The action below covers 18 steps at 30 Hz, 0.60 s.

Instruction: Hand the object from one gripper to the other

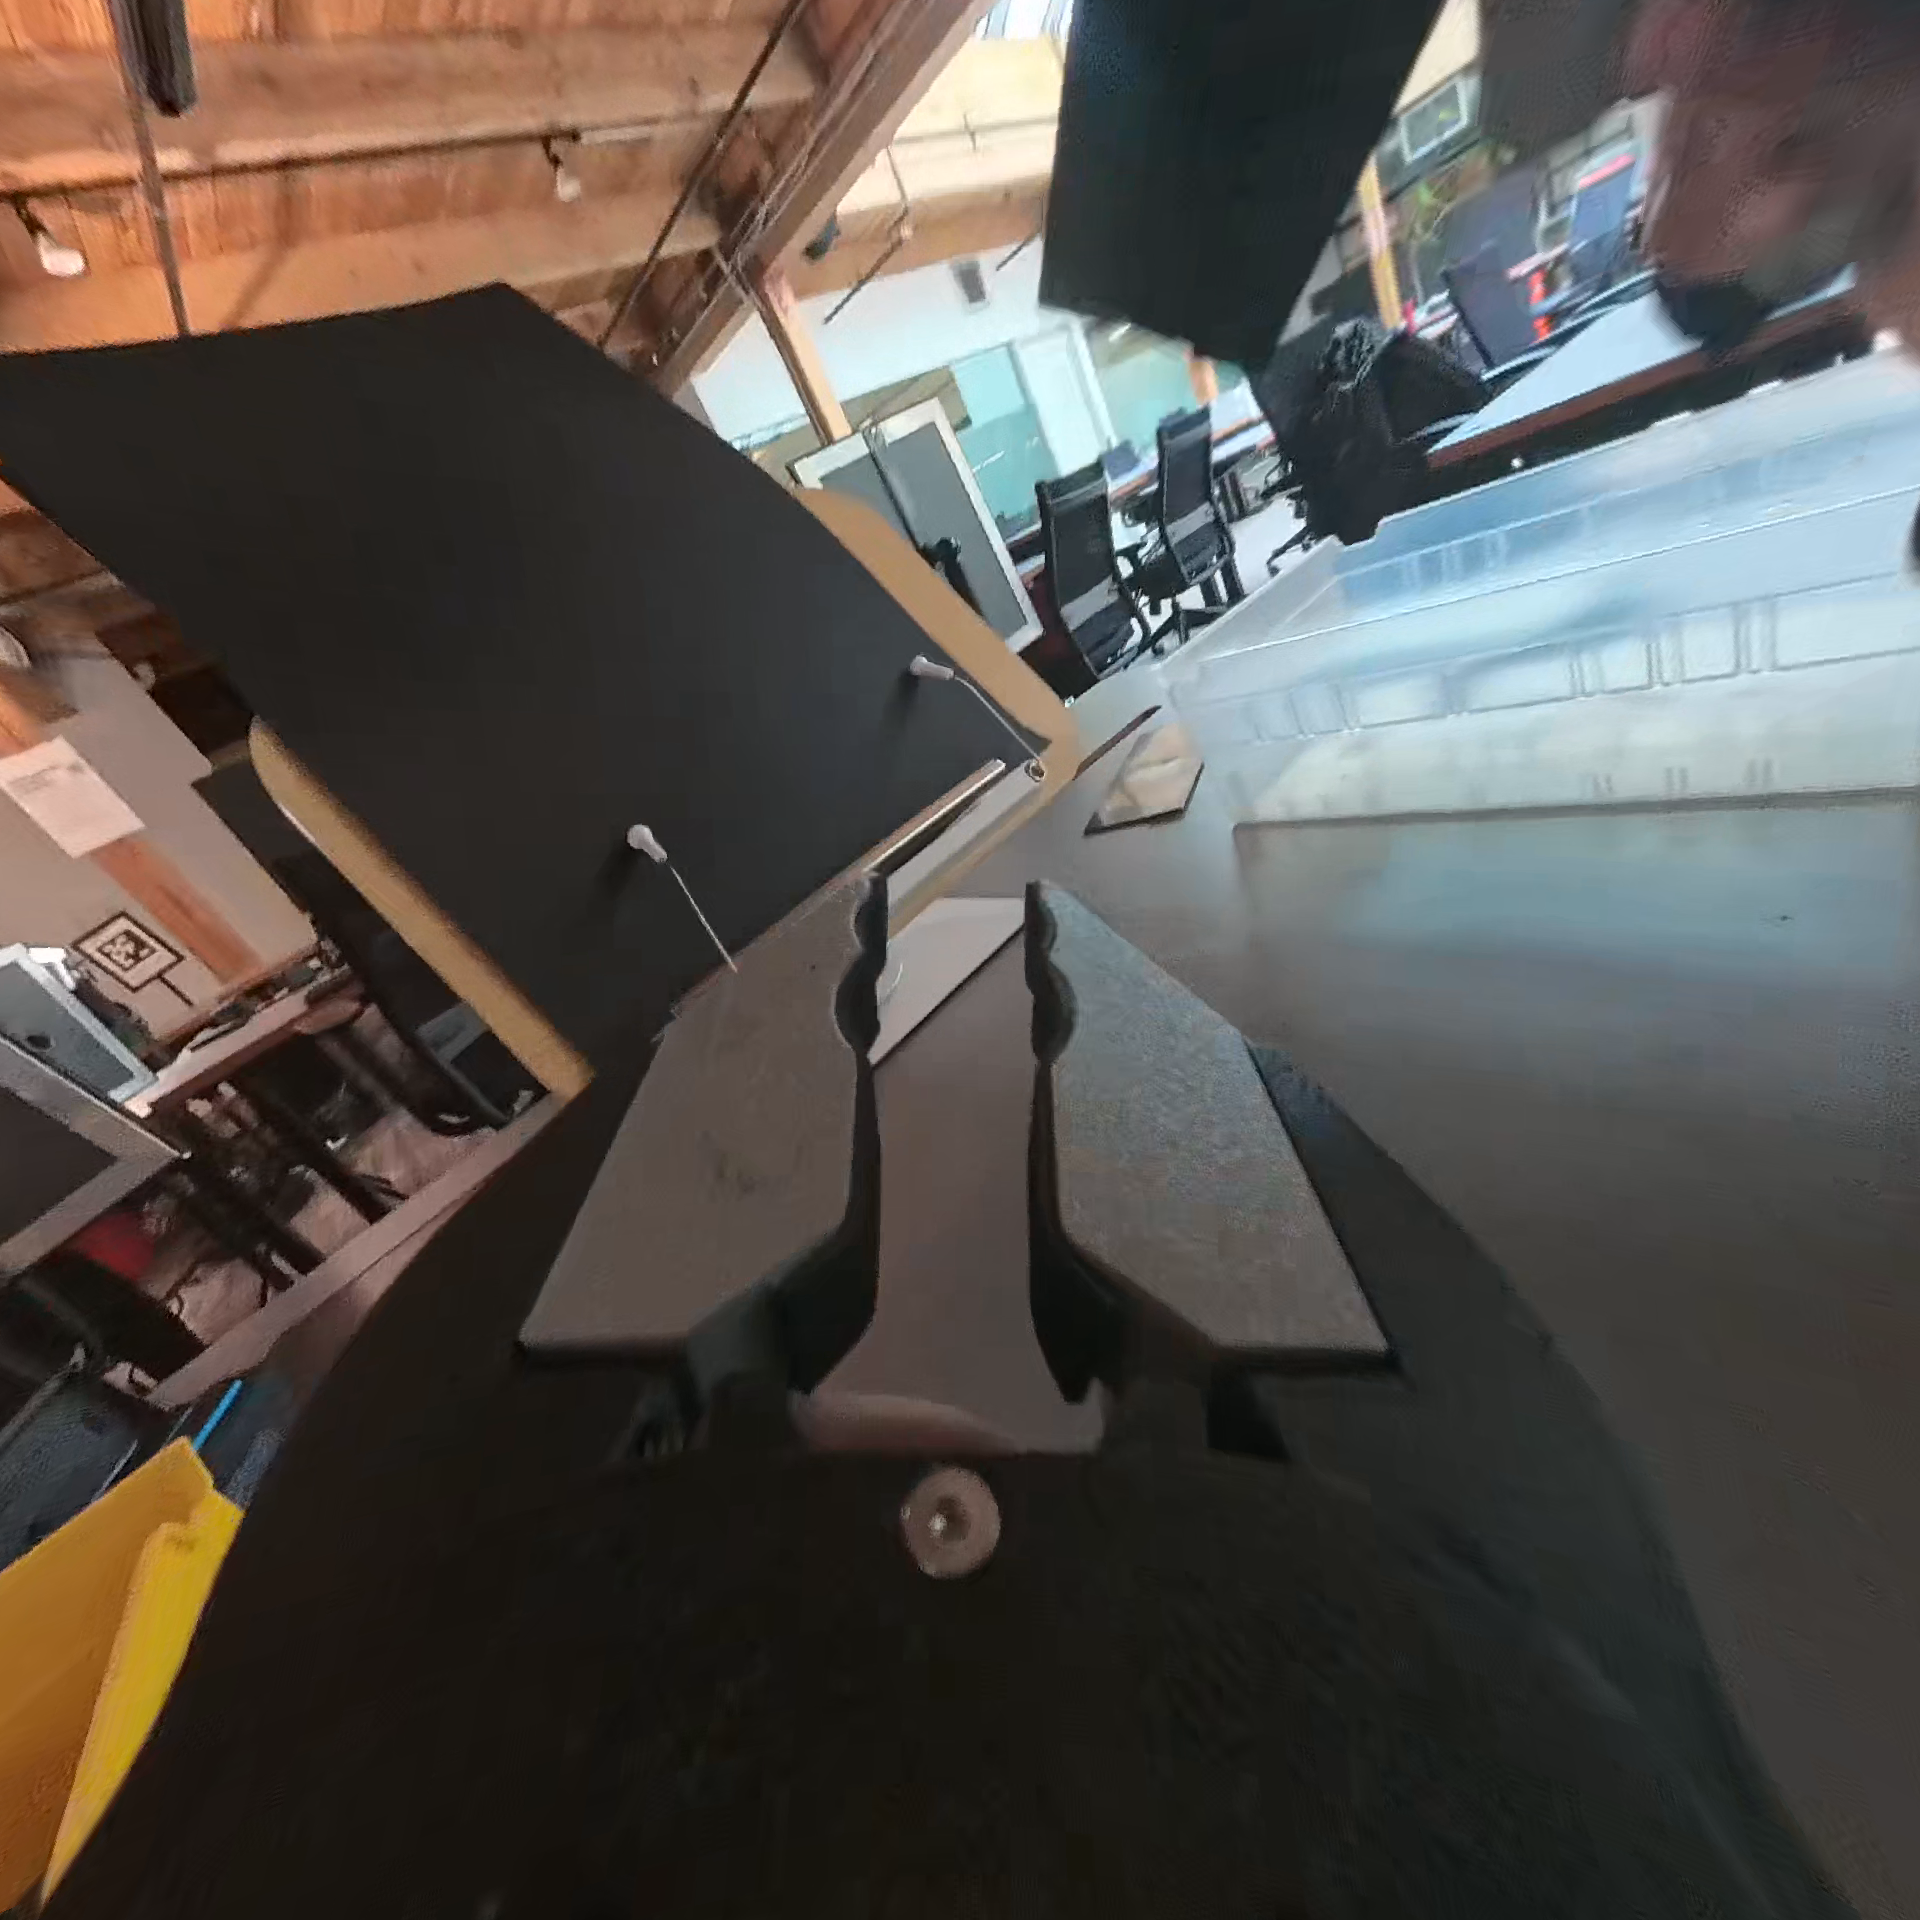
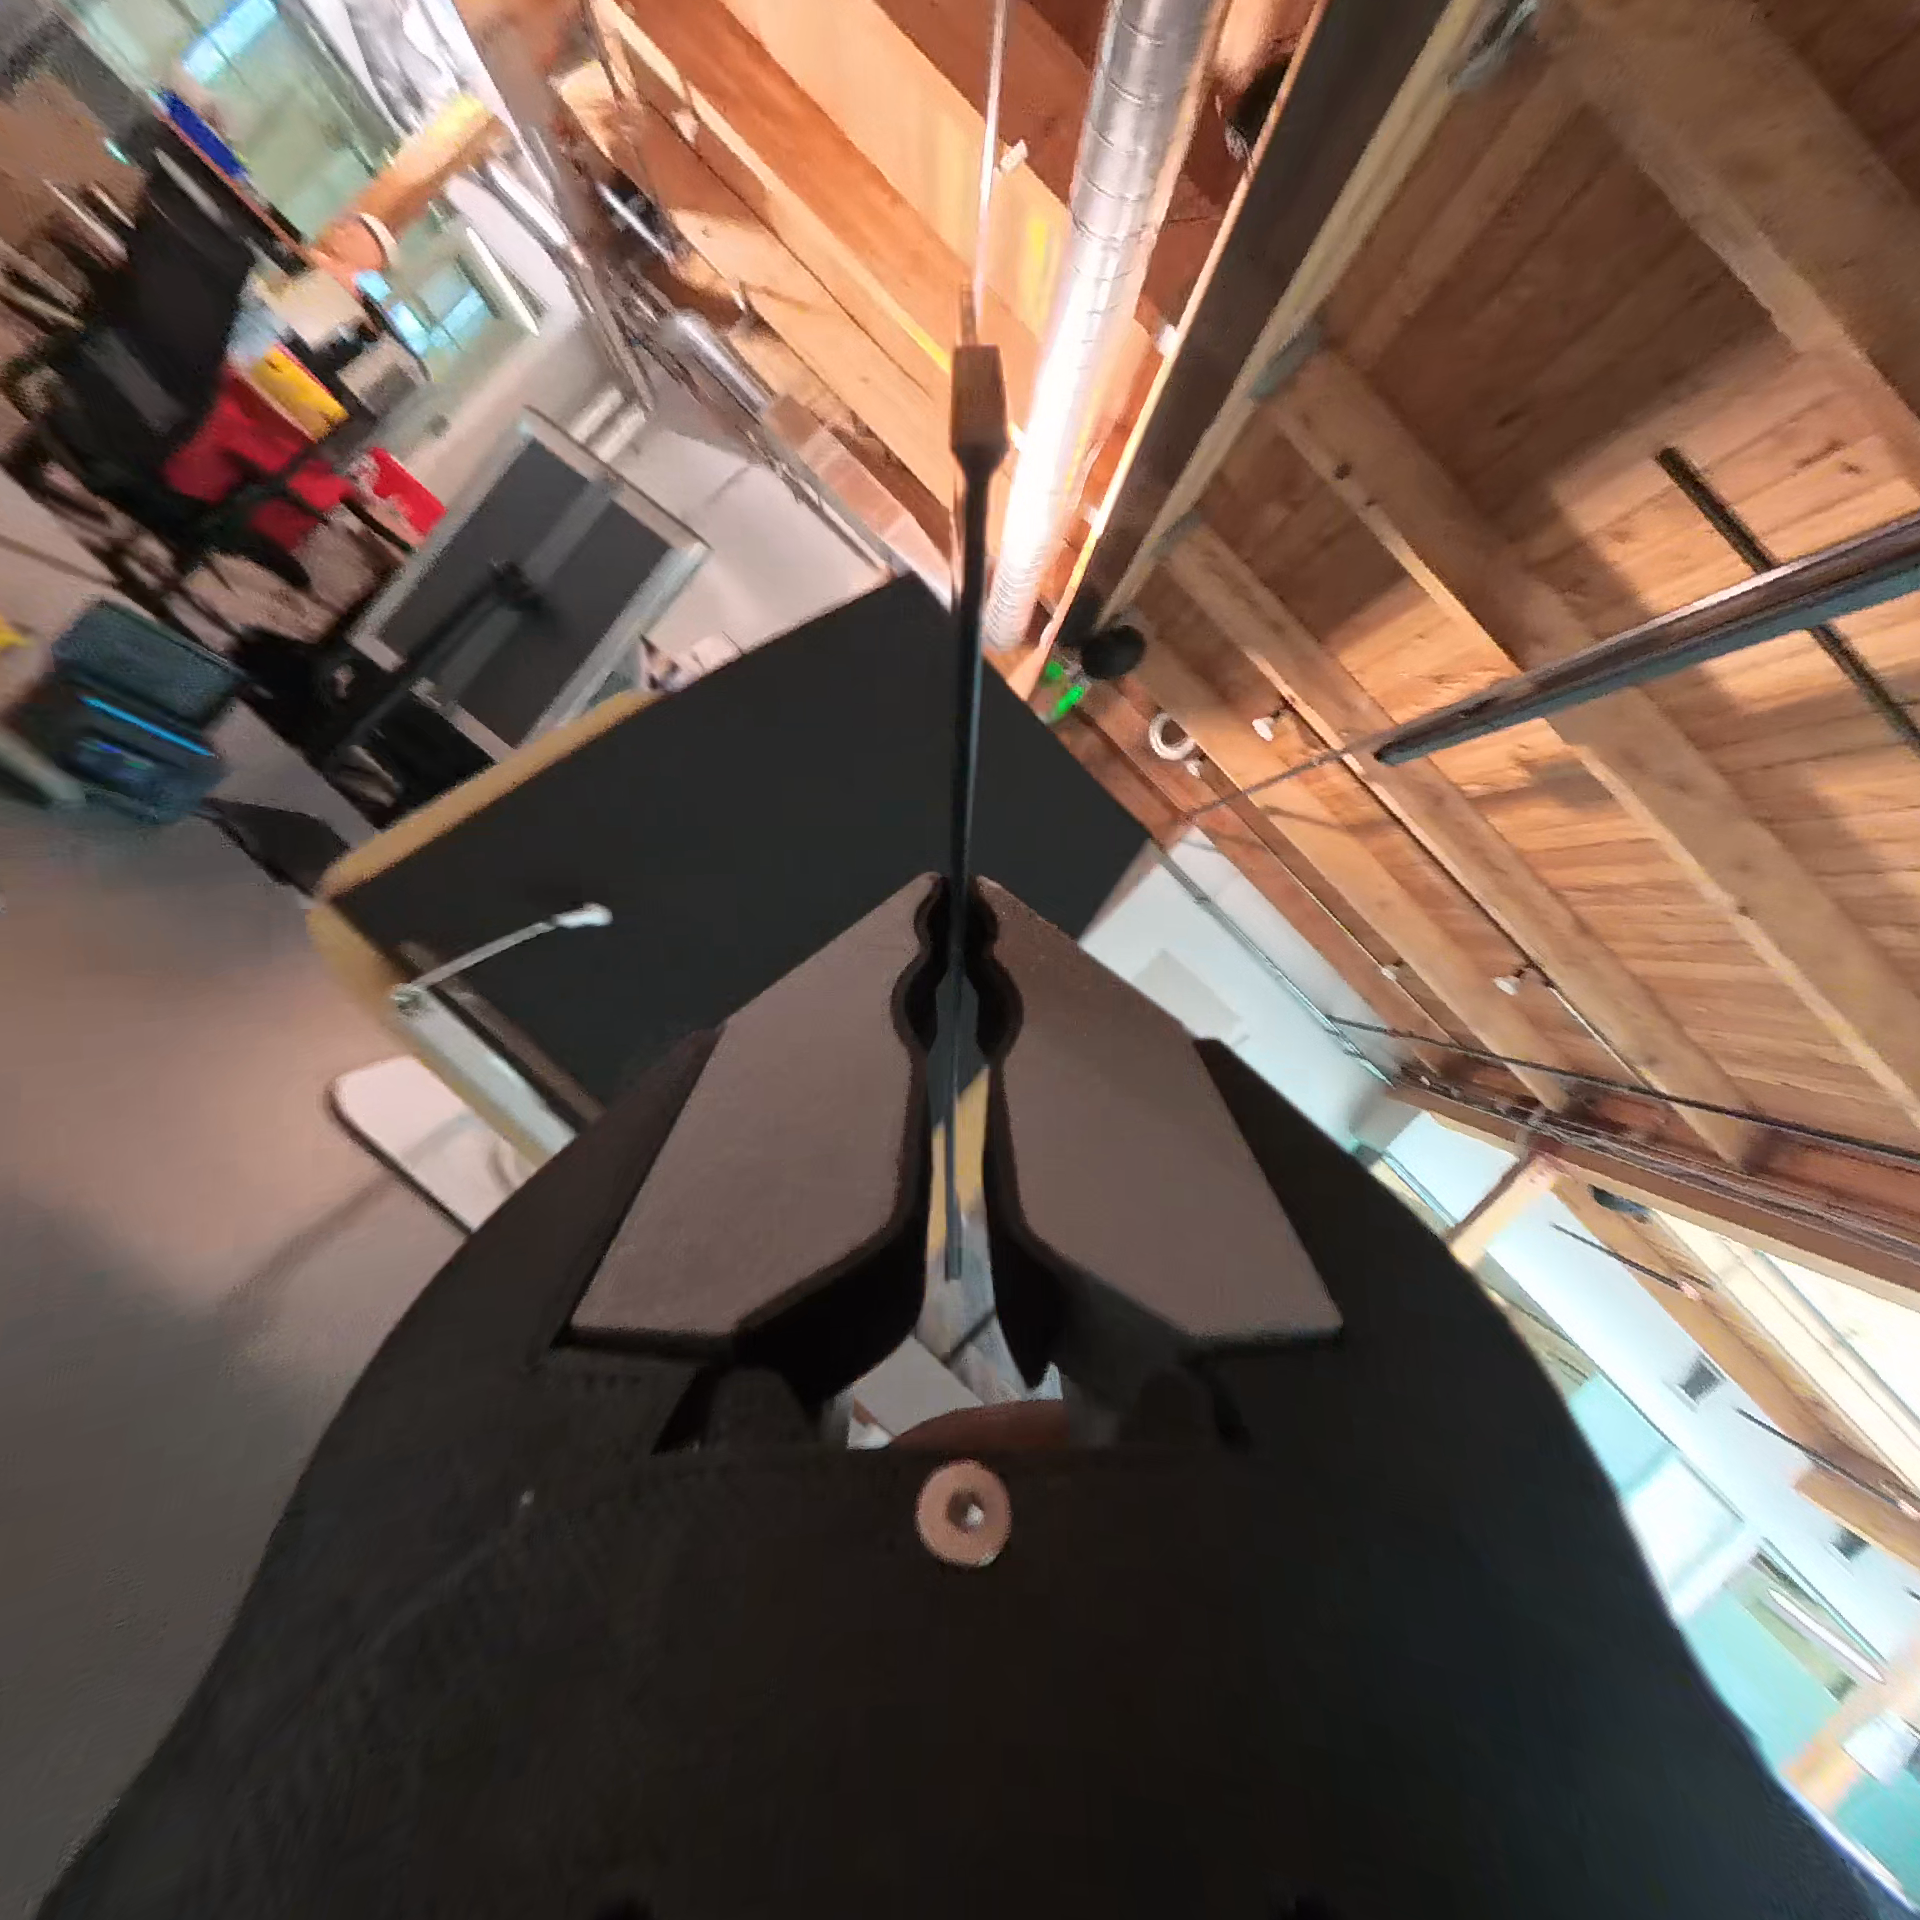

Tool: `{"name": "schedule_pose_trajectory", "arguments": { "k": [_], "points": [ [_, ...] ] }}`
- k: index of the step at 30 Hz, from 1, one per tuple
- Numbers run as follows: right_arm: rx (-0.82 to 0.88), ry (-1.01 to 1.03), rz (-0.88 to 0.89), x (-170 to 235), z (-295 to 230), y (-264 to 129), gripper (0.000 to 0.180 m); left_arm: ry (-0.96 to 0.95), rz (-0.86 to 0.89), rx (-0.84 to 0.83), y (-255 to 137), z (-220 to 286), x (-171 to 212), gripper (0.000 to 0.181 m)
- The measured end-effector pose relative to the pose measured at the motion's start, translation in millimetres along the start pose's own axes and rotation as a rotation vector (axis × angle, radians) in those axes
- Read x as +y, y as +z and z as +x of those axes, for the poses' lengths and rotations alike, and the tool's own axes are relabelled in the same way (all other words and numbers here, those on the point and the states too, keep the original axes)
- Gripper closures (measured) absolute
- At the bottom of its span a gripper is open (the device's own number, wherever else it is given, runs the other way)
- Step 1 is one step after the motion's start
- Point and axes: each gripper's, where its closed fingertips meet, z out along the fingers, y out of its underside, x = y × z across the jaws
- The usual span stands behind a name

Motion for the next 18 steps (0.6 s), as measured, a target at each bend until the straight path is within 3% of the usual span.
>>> {"name": "schedule_pose_trajectory", "arguments": {
  "k": [4,8,10,14,16,18],
  "points": [
    [0.06,-0.093,-0.192,42.4,58.8,4.3,0.18,-0.01,0.007,0.044,0.8,9.3,-1.1,0.159],
    [0.039,-0.249,-0.397,132.0,81.7,-0.8,0.18,-0.028,-0.022,0.061,3.3,13.3,3.5,0.159],
    [0.014,-0.285,-0.581,190.9,83.3,-16.2,0.18,-0.023,-0.022,0.058,2.9,12.7,3.4,0.159],
    [-0.159,-0.163,-0.967,285.6,46.9,-62.6,0.177,-0.05,-0.024,0.059,2.9,10.9,3.3,0.159],
    [-0.228,-0.162,-1.101,310.2,30.3,-79.9,0.146,-0.069,-0.042,0.06,4.2,10.4,7.1,0.159],
    [-0.231,-0.071,-1.119,311.0,23.1,-80.6,0.153,-0.083,-0.077,0.055,5.8,8.9,14.2,0.159]
  ]
}}
